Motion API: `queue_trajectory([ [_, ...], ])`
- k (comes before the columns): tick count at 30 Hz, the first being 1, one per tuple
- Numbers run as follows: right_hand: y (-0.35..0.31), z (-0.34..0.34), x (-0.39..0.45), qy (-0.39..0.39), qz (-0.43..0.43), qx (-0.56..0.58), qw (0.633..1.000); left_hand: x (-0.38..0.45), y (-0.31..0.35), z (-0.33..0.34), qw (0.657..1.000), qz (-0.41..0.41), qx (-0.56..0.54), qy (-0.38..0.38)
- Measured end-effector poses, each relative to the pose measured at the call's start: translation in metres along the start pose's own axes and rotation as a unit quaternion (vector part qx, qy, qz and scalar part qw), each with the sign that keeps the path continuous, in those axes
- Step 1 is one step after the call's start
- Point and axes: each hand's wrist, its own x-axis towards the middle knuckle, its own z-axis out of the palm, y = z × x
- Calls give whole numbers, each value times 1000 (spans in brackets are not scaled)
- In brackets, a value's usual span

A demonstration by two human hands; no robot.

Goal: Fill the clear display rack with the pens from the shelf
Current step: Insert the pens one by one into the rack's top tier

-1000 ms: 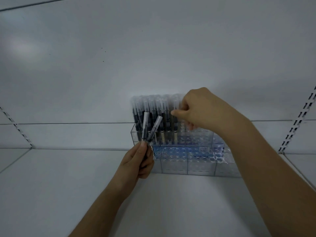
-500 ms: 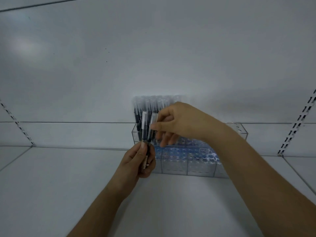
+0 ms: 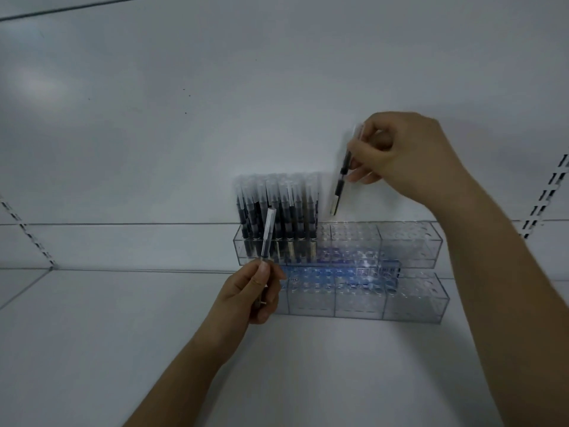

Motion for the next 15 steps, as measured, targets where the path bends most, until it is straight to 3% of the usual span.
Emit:
queue_trajectory([
  [15,2,13,2,-34,-17,-86,996,0,-1,-2,999,3,-34,-26],
])
